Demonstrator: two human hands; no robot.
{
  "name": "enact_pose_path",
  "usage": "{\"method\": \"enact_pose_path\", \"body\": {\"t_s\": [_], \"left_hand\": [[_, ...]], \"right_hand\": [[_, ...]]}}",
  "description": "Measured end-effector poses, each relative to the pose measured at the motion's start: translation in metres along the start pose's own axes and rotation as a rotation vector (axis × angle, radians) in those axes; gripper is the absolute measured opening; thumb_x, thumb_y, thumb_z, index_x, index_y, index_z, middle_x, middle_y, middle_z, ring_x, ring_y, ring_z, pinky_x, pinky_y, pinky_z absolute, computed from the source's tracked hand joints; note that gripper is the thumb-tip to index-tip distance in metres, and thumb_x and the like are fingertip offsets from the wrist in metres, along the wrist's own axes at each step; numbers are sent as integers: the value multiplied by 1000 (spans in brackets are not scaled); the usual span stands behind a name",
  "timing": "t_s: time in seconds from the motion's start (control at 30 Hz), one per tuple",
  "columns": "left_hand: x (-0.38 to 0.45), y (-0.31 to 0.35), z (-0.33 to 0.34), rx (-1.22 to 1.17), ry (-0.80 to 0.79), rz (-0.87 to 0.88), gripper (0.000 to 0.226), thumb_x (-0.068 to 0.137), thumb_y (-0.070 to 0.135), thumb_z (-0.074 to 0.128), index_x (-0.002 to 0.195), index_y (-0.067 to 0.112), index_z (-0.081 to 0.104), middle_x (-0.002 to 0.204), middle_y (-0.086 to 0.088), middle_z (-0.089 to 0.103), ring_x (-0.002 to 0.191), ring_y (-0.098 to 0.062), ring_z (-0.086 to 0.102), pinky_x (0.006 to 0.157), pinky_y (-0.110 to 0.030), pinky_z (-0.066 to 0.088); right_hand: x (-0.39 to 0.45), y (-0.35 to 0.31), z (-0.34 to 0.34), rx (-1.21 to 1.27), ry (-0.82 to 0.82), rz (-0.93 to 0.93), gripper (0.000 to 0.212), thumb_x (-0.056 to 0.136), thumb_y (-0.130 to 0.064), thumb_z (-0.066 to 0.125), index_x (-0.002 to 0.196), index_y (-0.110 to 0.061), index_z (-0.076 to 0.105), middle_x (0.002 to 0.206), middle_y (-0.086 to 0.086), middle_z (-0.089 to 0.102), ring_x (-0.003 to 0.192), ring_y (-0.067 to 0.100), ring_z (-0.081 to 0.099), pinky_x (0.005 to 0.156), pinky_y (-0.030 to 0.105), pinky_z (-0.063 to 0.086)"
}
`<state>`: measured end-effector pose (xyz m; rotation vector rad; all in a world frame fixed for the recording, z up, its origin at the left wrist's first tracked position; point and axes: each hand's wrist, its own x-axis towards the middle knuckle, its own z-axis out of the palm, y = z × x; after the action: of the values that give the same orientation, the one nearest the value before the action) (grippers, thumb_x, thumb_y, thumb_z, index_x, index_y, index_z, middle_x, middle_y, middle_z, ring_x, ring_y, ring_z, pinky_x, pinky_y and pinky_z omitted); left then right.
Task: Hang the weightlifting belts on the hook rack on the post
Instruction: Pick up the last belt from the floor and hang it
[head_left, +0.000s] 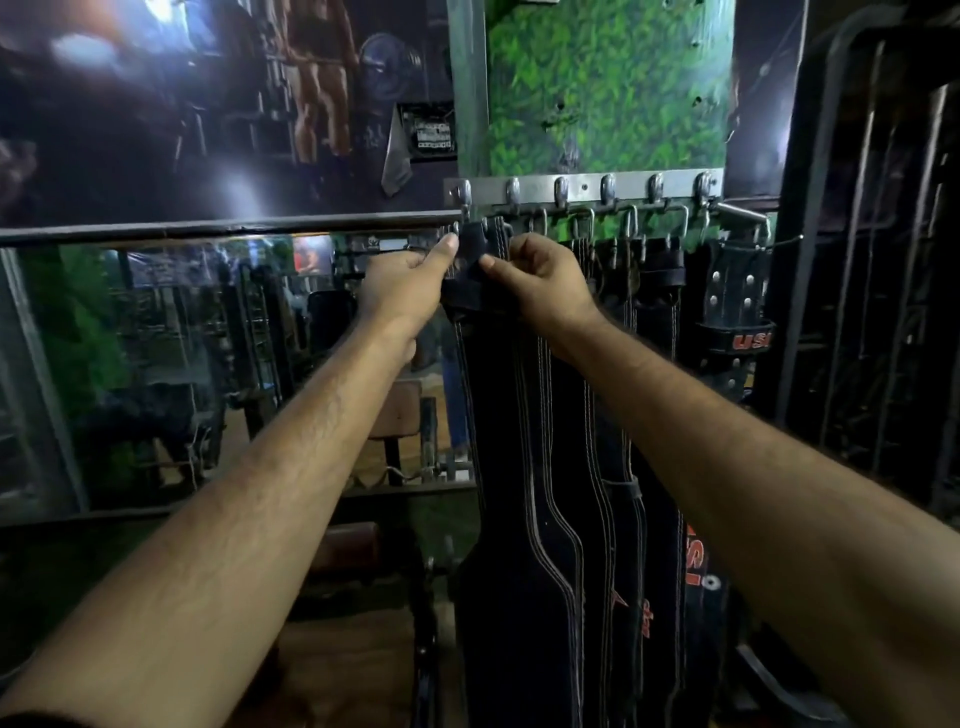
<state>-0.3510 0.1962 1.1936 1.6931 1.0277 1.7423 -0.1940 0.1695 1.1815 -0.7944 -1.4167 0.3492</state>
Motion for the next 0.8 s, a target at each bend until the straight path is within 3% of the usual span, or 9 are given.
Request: {"method": "enact_pose_path", "body": {"t_s": [0.07,0.17,0.27,0.33,0.4,0.47,0.6,0.7,0.8], "left_hand": [[4,0,2,-100,-45,-40,48,86,58,67,82,11,70,86,-13,73,84,-25,69,85,-39,57],[9,4,12,-324,-82,-64,33,95,37,67,71,15,66,79,-8,72,78,-22,68,79,-36,57],[15,5,22,-441,-75,-62,27,98,23,64,73,17,70,76,1,73,74,-12,68,73,-29,58],[18,4,26,-455,-85,-28,24,100,20,62,78,19,71,80,2,73,77,-10,68,72,-25,59],[24,1,28,-472,-102,-14,23,100,19,62,79,19,73,81,2,74,82,-13,68,77,-29,58],[29,-2,28,-506,-135,-7,21,100,18,61,83,17,74,83,-1,75,84,-16,70,84,-35,59],[36,-6,26,-569,-171,-23,20,103,18,56,95,12,73,83,-1,77,77,-13,74,73,-30,61],[43,-4,25,-557,-136,-95,28,104,32,53,90,17,72,79,1,78,73,-15,75,66,-31,61],[51,1,26,-494,-121,-115,28,103,34,55,86,18,72,84,-2,77,83,-21,76,74,-38,63]], "right_hand": [[5,5,3,3,5,2,23,91,-8,71,77,-15,54,61,-7,59,59,5,56,59,26,55],[12,9,8,-32,9,22,26,93,-6,68,74,-17,54,50,-14,59,49,-6,53,50,14,46],[22,9,10,-90,104,30,24,87,-22,77,76,-19,56,63,-11,61,57,0,56,54,27,52],[28,8,10,-154,208,46,34,78,-37,84,91,-21,58,81,-5,67,74,9,64,68,36,60],[31,4,12,-169,219,94,49,74,-47,83,110,-23,59,94,0,71,85,16,71,76,38,63],[35,2,15,-176,165,128,49,79,-49,78,116,-21,64,99,4,74,88,20,74,79,44,64],[44,-2,23,-192,126,101,41,83,-48,72,106,-14,73,95,2,78,87,20,75,81,45,63],[48,1,28,-219,122,47,23,93,-37,67,98,-15,71,93,2,76,86,20,74,80,40,62],[50,7,29,-202,152,29,22,96,-36,63,79,-21,63,79,-5,70,73,15,67,71,35,57]]}}
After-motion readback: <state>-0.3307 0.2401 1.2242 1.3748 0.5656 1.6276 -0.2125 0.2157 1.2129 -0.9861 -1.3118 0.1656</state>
